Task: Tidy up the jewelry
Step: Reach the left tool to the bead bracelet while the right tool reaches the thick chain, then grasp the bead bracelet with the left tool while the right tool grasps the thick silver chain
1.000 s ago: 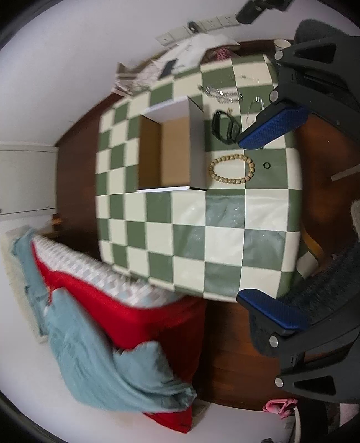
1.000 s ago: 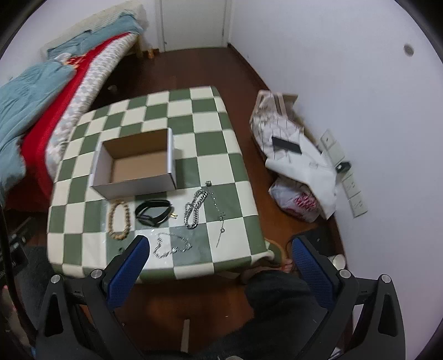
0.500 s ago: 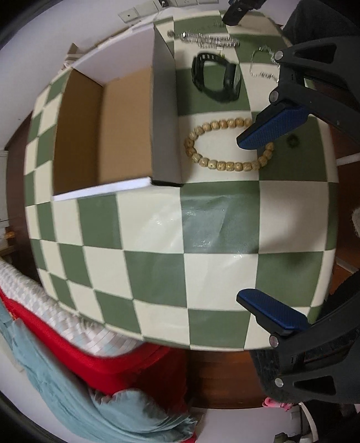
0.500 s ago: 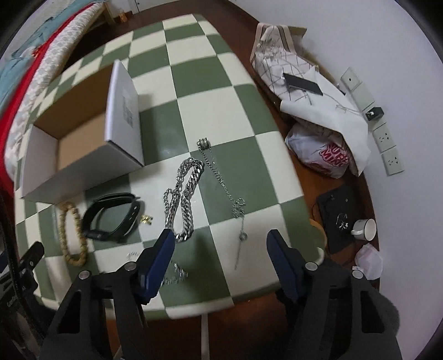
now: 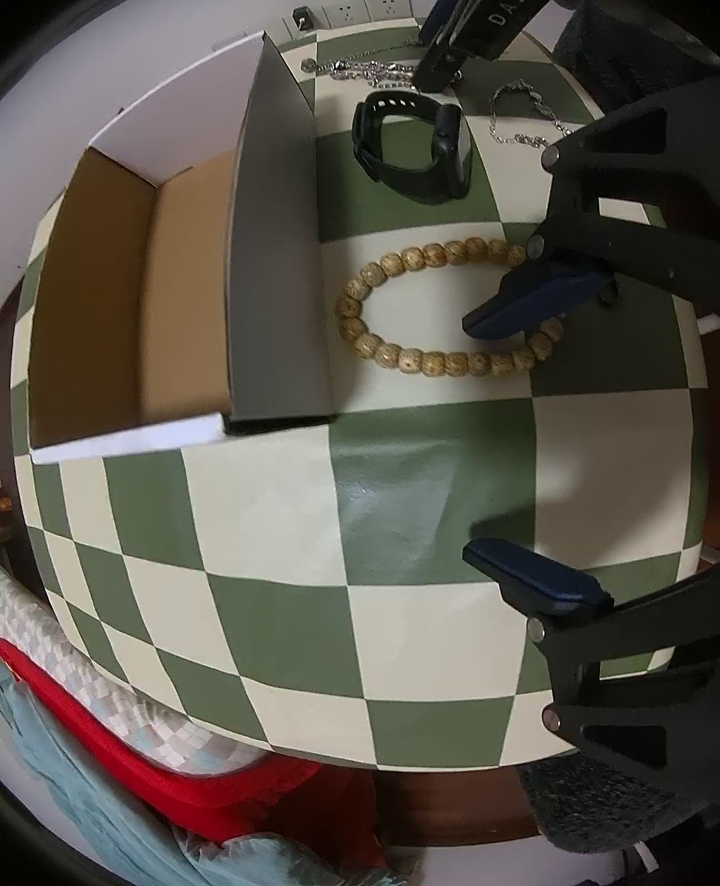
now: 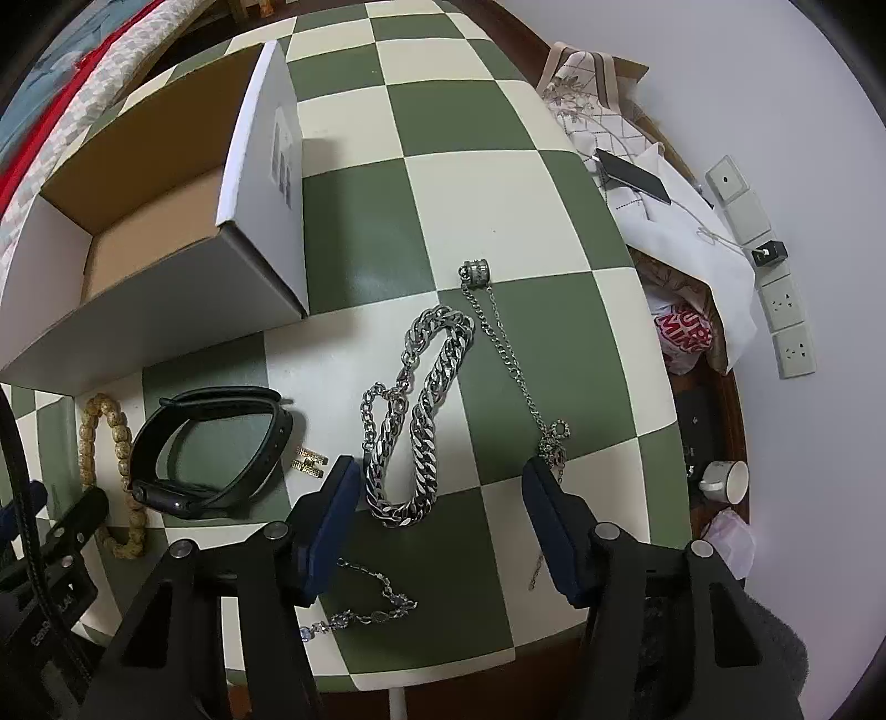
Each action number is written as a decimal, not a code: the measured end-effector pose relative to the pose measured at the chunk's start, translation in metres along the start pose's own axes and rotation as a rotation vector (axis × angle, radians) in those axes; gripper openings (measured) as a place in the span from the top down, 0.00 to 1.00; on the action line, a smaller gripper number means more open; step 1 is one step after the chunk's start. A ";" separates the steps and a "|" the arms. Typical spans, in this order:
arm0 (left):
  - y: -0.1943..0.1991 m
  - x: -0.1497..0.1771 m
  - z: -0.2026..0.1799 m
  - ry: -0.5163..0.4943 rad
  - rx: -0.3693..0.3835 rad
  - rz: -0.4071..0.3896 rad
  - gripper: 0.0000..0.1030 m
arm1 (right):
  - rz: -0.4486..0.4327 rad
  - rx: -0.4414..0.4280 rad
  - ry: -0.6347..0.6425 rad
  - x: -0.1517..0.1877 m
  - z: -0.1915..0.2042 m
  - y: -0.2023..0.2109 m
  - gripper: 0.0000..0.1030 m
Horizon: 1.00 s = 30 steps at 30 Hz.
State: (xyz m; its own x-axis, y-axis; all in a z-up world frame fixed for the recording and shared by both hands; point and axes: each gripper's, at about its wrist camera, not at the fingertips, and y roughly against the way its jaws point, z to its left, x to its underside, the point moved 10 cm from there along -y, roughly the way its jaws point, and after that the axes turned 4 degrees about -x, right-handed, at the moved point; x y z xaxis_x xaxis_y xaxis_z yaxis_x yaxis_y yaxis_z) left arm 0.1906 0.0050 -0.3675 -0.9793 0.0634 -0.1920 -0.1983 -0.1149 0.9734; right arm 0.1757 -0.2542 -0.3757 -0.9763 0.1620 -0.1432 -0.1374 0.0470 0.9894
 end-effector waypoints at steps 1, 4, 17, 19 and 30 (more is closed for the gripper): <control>0.000 0.000 -0.001 -0.001 0.013 -0.007 0.43 | 0.000 -0.012 -0.003 -0.002 0.000 -0.002 0.45; 0.003 0.000 -0.006 -0.007 0.054 -0.034 0.69 | -0.011 -0.039 -0.005 0.000 0.002 -0.001 0.53; 0.018 0.011 -0.021 -0.062 -0.016 -0.092 0.94 | -0.062 -0.072 0.015 0.005 0.013 0.010 0.89; 0.025 0.003 -0.022 -0.053 -0.019 -0.105 0.94 | -0.087 -0.084 -0.012 0.004 0.005 0.018 0.89; 0.085 -0.031 -0.014 -0.021 -0.001 -0.238 0.94 | -0.213 -0.137 -0.033 -0.006 -0.006 0.085 0.89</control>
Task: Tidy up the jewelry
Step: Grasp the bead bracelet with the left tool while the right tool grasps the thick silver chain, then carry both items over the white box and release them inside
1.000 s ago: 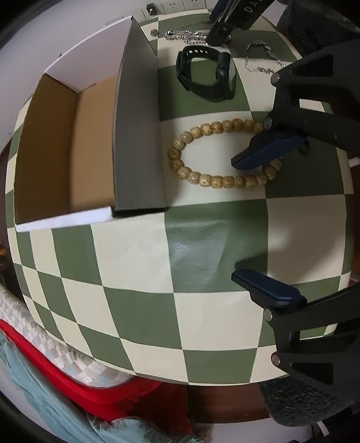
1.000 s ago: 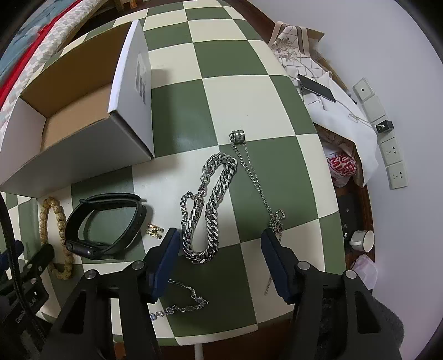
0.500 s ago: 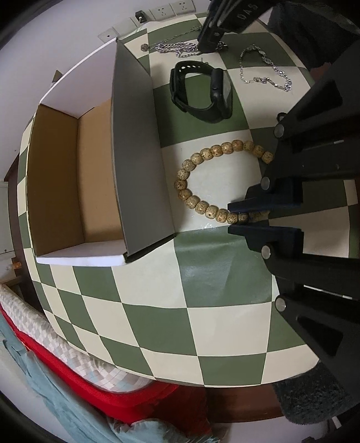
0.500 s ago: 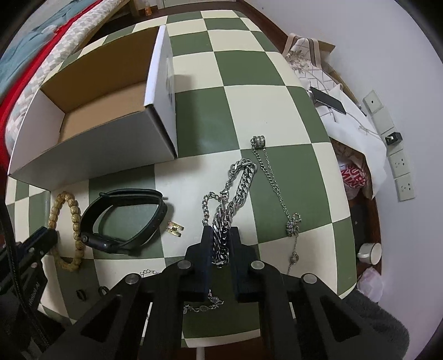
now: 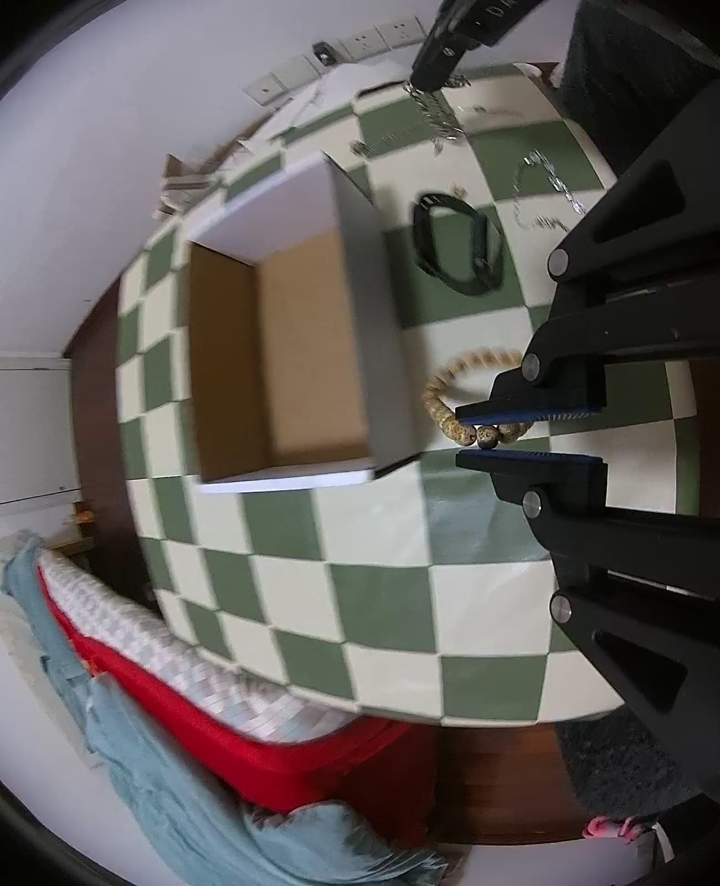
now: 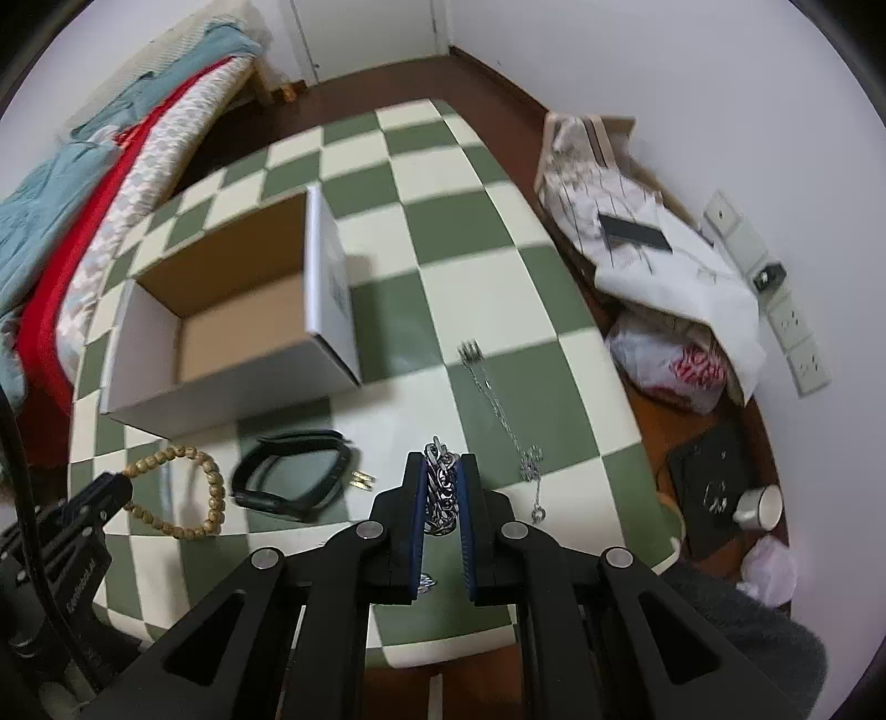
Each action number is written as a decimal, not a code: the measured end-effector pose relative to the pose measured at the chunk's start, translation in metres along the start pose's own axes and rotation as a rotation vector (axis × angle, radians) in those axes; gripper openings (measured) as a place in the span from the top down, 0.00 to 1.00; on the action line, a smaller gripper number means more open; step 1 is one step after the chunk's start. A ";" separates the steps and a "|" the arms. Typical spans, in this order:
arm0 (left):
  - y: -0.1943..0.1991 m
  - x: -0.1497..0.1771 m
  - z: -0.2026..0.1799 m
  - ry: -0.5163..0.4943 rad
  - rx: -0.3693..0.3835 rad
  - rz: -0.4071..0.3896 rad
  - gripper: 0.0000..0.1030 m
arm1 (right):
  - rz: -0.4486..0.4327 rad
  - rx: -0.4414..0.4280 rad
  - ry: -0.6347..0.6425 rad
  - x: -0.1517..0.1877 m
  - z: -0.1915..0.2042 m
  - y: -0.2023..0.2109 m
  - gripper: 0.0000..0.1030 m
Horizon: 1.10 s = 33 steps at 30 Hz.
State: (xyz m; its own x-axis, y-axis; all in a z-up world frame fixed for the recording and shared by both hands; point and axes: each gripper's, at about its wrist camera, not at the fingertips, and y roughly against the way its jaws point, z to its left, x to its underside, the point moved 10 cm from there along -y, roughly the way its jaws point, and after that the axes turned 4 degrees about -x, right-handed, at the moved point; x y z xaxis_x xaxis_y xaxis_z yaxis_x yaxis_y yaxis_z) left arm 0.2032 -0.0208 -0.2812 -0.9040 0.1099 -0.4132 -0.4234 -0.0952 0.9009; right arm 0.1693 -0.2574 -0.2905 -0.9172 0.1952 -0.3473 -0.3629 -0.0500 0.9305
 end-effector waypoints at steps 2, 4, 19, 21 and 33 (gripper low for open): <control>0.011 -0.011 0.003 0.004 0.001 -0.033 0.94 | -0.030 0.005 0.035 -0.007 0.009 0.015 0.89; 0.026 -0.023 0.004 0.012 0.005 -0.073 0.94 | -0.054 0.002 0.058 -0.016 0.017 0.027 0.89; 0.079 -0.110 0.034 0.100 0.014 -0.234 0.94 | -0.224 -0.029 0.222 -0.088 0.096 0.092 0.89; 0.068 -0.120 0.037 0.102 0.010 -0.224 0.94 | -0.226 -0.034 0.232 -0.101 0.104 0.089 0.89; -0.005 -0.157 0.038 0.108 0.017 -0.102 0.94 | -0.179 -0.008 0.273 -0.165 0.127 0.035 0.89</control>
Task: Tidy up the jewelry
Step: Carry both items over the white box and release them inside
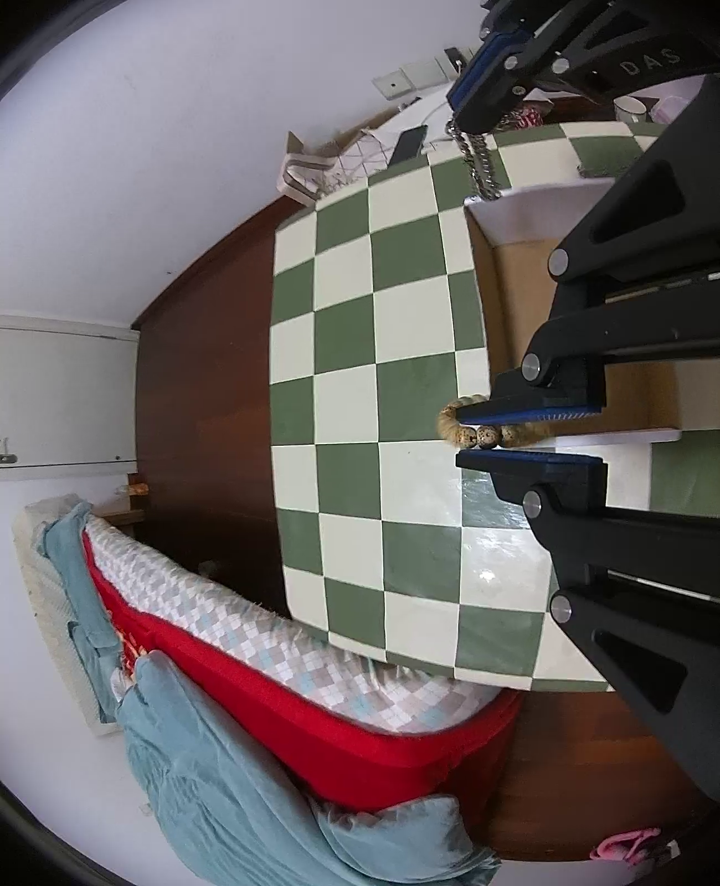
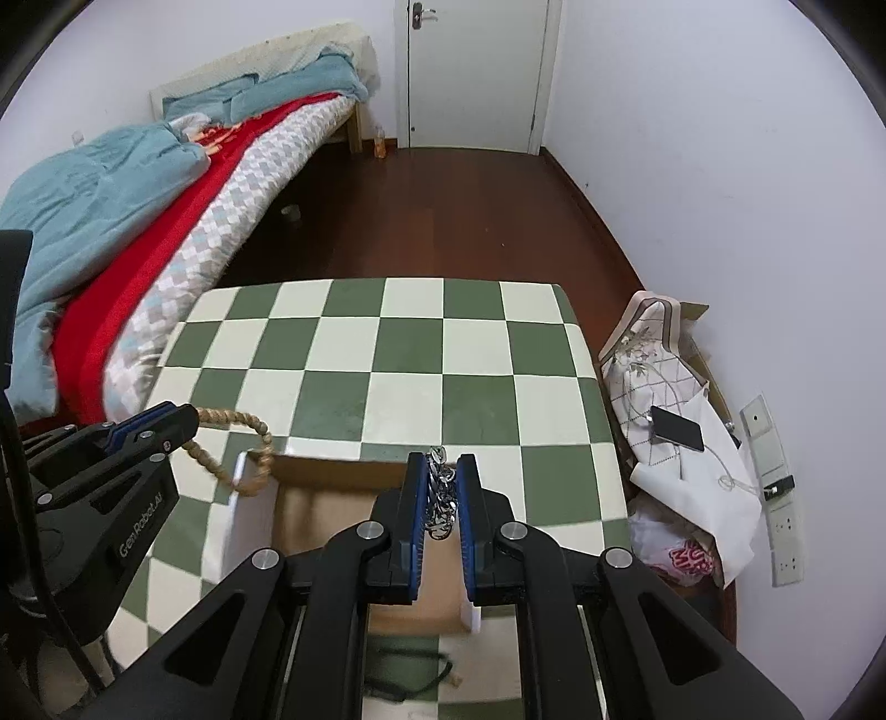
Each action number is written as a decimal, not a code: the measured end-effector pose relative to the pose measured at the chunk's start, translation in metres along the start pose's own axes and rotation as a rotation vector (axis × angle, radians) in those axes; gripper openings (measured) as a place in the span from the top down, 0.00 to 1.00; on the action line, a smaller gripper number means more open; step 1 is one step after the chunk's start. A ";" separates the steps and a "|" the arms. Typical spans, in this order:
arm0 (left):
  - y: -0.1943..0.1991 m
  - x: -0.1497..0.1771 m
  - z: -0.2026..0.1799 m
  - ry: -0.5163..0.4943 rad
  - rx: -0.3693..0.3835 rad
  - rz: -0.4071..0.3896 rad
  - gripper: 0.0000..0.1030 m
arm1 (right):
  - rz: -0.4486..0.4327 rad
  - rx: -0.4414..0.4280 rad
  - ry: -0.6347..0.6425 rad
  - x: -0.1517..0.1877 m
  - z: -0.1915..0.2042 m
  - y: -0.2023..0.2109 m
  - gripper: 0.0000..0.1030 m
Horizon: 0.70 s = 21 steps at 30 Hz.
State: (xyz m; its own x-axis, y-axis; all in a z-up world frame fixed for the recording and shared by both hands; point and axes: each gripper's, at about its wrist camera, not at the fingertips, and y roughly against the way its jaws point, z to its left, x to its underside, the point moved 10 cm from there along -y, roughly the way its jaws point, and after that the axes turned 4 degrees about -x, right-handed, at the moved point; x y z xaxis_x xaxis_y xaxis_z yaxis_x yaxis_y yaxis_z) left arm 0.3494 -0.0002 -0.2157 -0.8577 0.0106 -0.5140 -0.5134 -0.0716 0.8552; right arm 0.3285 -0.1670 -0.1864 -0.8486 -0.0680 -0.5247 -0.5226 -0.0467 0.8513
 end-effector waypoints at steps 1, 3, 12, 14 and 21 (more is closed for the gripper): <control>-0.007 0.001 0.000 0.004 0.006 0.015 0.94 | 0.009 0.001 0.002 -0.002 -0.001 -0.007 0.89; -0.015 0.000 -0.003 0.011 0.019 0.036 0.94 | 0.028 0.002 0.000 -0.005 -0.004 -0.024 0.89; -0.039 0.003 -0.025 0.029 0.132 0.117 0.93 | 0.140 -0.144 -0.091 0.005 -0.012 -0.069 0.89; -0.041 0.004 -0.032 0.040 0.168 0.148 0.91 | 0.183 -0.197 -0.114 0.012 -0.010 -0.078 0.89; -0.030 -0.006 -0.029 0.030 0.148 0.093 0.01 | 0.230 -0.205 -0.149 0.024 -0.014 -0.081 0.33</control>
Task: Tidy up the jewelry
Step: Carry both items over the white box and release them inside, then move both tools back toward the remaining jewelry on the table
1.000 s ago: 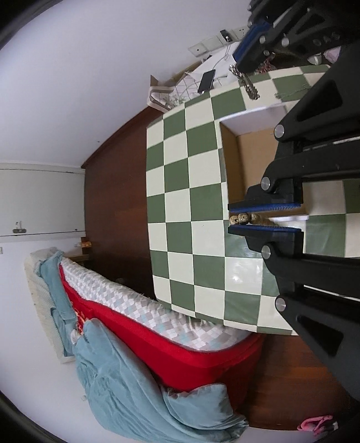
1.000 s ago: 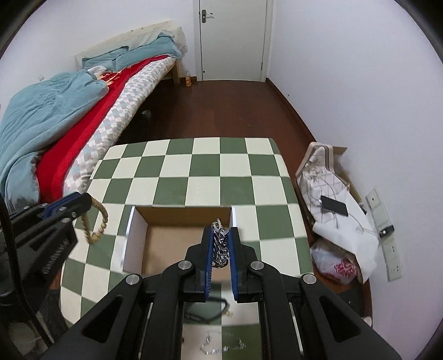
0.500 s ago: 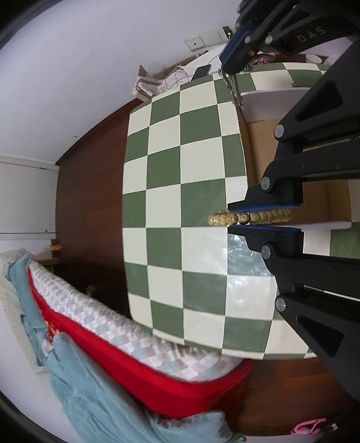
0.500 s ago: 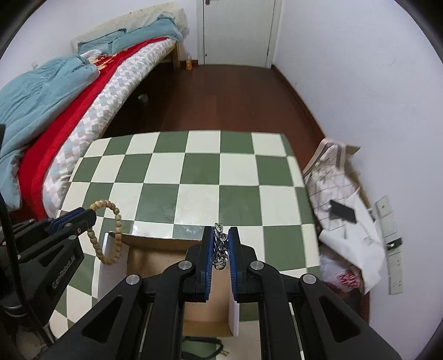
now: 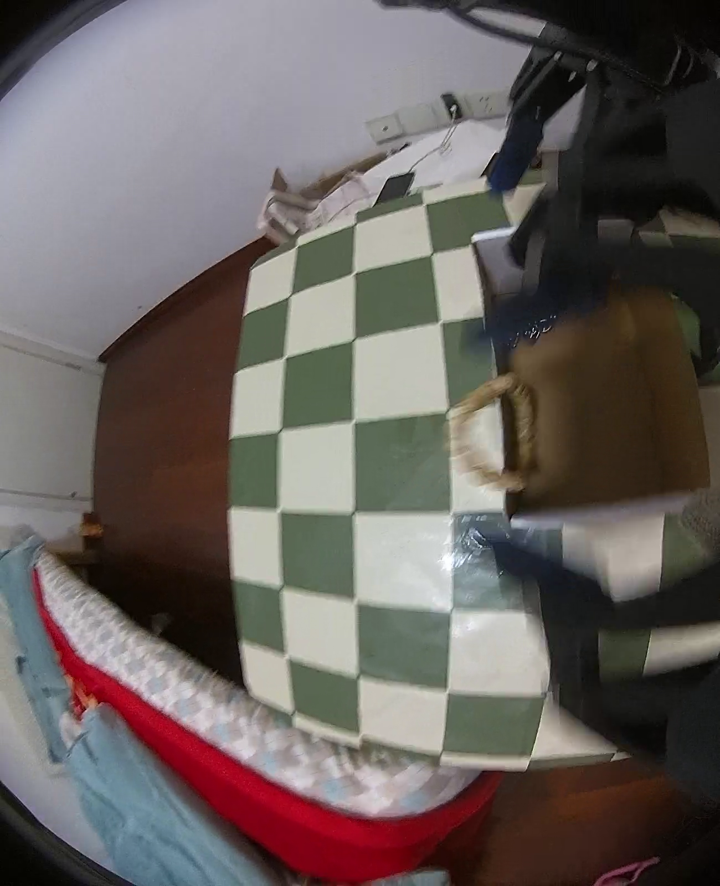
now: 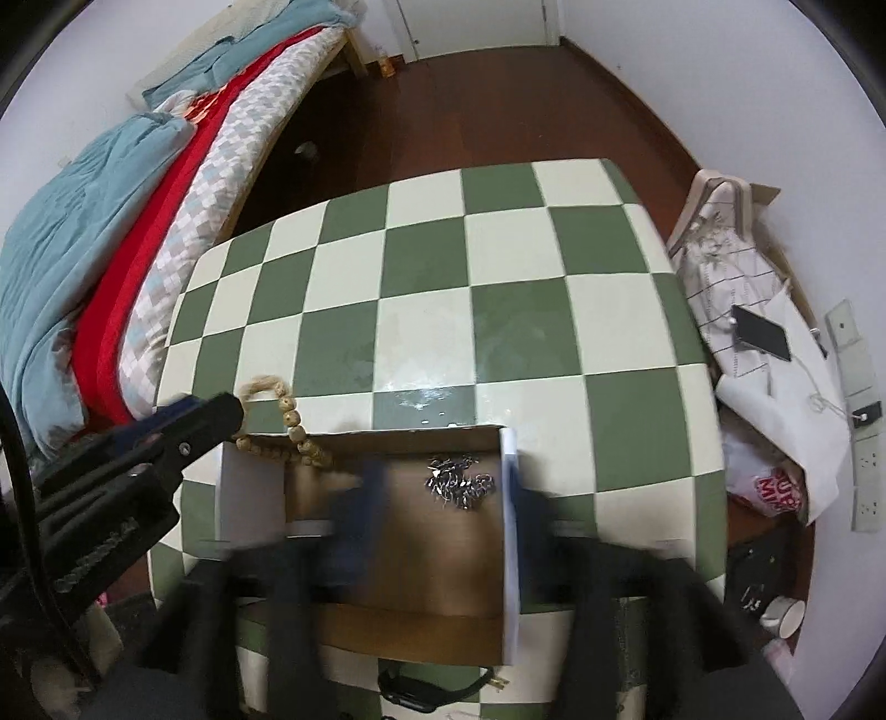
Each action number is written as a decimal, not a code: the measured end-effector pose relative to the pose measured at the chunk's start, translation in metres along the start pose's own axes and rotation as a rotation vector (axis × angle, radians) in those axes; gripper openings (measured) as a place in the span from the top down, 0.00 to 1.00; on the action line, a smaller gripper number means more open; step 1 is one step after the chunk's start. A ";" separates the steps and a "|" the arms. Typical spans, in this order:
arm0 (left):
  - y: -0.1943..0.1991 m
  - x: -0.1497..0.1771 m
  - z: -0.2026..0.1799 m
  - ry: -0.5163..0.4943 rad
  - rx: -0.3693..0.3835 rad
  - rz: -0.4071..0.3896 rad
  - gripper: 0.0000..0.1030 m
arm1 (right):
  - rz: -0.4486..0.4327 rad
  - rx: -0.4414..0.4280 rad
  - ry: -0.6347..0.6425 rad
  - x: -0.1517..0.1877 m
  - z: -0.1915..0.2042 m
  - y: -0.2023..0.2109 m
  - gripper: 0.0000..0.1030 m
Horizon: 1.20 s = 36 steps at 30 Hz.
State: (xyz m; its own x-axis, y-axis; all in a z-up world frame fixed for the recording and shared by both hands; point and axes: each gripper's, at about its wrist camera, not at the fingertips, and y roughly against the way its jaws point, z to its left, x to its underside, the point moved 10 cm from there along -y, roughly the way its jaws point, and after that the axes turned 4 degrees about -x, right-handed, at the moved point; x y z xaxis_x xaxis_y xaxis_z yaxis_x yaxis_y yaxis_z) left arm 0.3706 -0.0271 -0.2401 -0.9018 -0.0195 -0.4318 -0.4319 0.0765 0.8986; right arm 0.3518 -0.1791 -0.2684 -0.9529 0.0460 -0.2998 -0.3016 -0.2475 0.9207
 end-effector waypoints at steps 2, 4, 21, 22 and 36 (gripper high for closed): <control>0.006 -0.002 0.010 0.008 -0.043 -0.030 0.00 | -0.011 0.040 0.024 0.003 0.000 0.006 0.28; 0.009 -0.001 0.019 0.000 -0.100 -0.048 0.00 | -0.022 0.111 0.058 0.004 -0.002 0.012 0.26; 0.051 0.052 0.058 0.019 -0.279 -0.132 0.00 | -0.057 0.222 0.093 0.060 0.004 0.034 0.04; 0.055 0.055 0.058 0.019 -0.276 -0.137 0.00 | -0.063 0.222 0.092 0.061 0.005 0.037 0.04; 0.123 0.089 0.039 -0.014 -0.241 -0.247 0.00 | -0.248 0.261 0.097 0.092 0.016 0.119 0.04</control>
State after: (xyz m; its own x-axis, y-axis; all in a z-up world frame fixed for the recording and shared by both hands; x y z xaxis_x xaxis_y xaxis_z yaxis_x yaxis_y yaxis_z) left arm 0.2374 0.0196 -0.1711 -0.7698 0.0059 -0.6383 -0.6301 -0.1664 0.7585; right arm 0.2277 -0.1885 -0.1821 -0.8463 -0.0211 -0.5323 -0.5326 0.0149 0.8462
